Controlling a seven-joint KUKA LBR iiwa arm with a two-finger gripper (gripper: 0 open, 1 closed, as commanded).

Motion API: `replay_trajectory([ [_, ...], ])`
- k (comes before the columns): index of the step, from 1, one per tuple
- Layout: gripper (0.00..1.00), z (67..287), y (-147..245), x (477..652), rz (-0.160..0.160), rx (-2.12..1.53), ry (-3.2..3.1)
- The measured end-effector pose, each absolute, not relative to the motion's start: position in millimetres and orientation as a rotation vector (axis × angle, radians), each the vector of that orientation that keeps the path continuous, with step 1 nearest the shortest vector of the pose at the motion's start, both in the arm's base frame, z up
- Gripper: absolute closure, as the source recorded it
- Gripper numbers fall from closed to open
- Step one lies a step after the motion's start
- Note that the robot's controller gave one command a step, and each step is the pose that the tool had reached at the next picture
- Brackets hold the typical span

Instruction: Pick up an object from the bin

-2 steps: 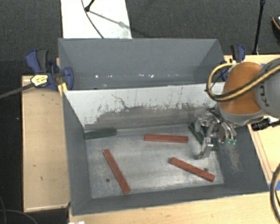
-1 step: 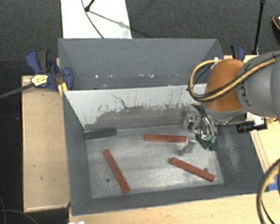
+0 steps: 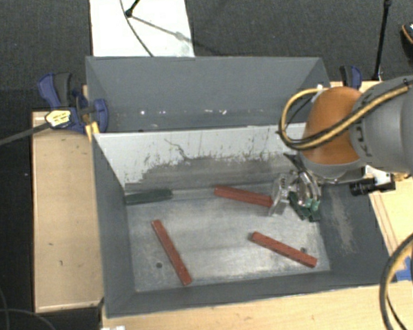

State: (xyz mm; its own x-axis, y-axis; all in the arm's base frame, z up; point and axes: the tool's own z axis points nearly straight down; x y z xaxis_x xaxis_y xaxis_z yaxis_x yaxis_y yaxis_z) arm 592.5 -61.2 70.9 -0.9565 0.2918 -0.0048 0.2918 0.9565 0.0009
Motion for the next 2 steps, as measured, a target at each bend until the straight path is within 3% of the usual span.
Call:
replay_trajectory([
  [1,1.0,198,-94,580.6,-0.003,0.356,3.111],
  [2,1.0,278,-87,584.7,-0.002,0.13,3.127],
])
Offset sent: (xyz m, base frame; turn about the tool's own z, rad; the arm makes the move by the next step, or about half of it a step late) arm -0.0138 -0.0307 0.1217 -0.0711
